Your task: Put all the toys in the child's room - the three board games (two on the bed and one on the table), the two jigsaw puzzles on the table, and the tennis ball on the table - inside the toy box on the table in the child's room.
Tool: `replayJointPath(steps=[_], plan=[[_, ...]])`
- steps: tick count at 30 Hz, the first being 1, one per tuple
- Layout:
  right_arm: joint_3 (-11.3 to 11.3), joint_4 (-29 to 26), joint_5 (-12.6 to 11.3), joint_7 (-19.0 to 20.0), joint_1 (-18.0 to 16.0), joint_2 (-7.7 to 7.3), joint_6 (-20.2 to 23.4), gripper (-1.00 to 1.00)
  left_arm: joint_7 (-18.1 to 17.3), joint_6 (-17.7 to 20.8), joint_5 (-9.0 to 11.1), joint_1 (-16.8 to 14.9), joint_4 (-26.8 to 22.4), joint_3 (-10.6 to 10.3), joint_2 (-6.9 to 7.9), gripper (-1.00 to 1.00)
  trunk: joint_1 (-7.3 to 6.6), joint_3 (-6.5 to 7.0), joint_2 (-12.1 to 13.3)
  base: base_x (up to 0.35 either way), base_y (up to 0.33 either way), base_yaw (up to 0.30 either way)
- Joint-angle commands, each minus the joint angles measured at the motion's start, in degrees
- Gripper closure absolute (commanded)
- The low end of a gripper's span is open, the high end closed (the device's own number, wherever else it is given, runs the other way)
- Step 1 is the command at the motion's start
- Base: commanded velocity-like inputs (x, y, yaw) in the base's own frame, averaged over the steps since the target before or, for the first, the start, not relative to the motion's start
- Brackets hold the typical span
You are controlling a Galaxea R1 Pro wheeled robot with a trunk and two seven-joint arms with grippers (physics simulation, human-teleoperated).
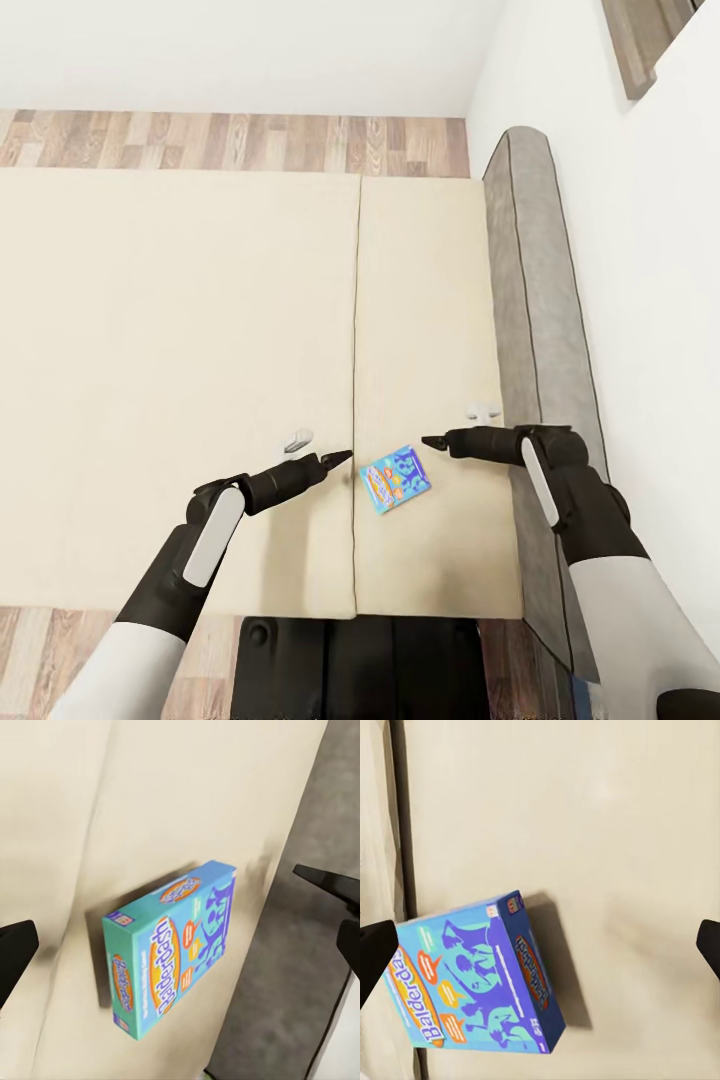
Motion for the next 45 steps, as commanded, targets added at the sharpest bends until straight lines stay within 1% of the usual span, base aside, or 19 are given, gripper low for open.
replayJointPath(steps=[1,7,9,10,14,22,24,26,27,29,31,36,45], plan=[[-0.1,-0.4,0.1,0.3,0.0,-0.02,0.6,-1.00,-0.1,0.3,0.1,0.0,-0.1,0.1,-0.01,-1.00,0.01,-0.13,0.0,0.000,0.000,0.000],[-0.1,-2.1,0.0,0.3,0.5,-0.37,1.3,-1.00,-0.2,0.4,0.1,0.2,-0.3,0.1,-0.02,-1.00,0.01,-0.69,0.0,0.000,0.000,0.000],[-0.1,-3.7,0.0,0.4,1.0,-1.00,1.6,-1.00,-0.2,0.4,0.1,0.2,-0.4,0.0,0.00,-1.00,0.01,-0.87,0.0,0.000,0.000,0.000],[-0.1,-3.7,0.0,0.4,1.0,-1.00,1.6,-1.00,-0.2,0.4,0.1,0.2,-0.4,0.0,0.00,-1.00,0.01,-0.96,0.0,0.000,0.000,0.000],[-0.1,-5.7,0.0,0.5,1.5,-1.81,2.2,-1.00,-0.3,0.4,0.1,0.3,-0.5,0.0,0.00,-1.00,0.01,-1.33,0.0,0.000,0.000,0.000],[-0.5,-7.2,-0.1,0.5,1.9,-2.35,2.9,-1.00,-0.3,0.4,0.1,0.4,-1.2,-0.1,-0.02,-1.00,0.01,-2.07,0.0,0.000,0.000,0.000],[-0.8,-7.4,-0.1,0.5,1.9,-2.41,3.0,-1.00,-0.3,0.4,0.1,0.5,-1.5,-0.3,-0.02,-1.00,0.01,-2.25,0.0,0.000,0.000,0.000],[-1.6,-7.8,-0.1,0.5,2.1,-2.49,3.2,-1.00,-0.3,0.4,0.1,0.7,-2.2,-1.2,0.03,-1.00,0.01,-2.38,0.0,0.000,0.000,0.000],[-1.6,-7.8,-0.1,0.5,2.1,-2.49,3.2,-1.00,-0.3,0.4,0.1,0.7,-2.2,-1.2,0.03,-1.00,0.01,-2.44,0.0,0.000,0.000,0.000],[-2.4,-8.0,-0.1,0.5,2.2,-2.54,3.2,-1.00,-0.2,0.4,0.1,0.9,-2.7,-2.2,0.07,-1.00,0.01,-2.53,0.0,0.000,0.000,0.000],[-2.8,-8.0,0.0,0.5,2.3,-2.54,3.1,-1.00,-0.1,0.3,0.1,1.0,-2.9,-2.6,0.09,-1.00,0.01,-2.60,0.0,0.000,0.000,0.000],[-3.5,-8.2,0.0,0.6,2.8,-2.62,2.9,-1.00,0.1,0.3,0.0,1.1,-3.3,-3.4,0.15,-1.00,0.01,-2.71,0.0,0.000,0.000,0.000],[-4.0,-8.2,0.1,0.6,3.6,-2.69,2.6,-1.00,0.5,0.2,0.0,1.2,-3.4,-4.0,0.21,-1.00,0.01,-2.80,0.0,0.000,0.000,0.000]])
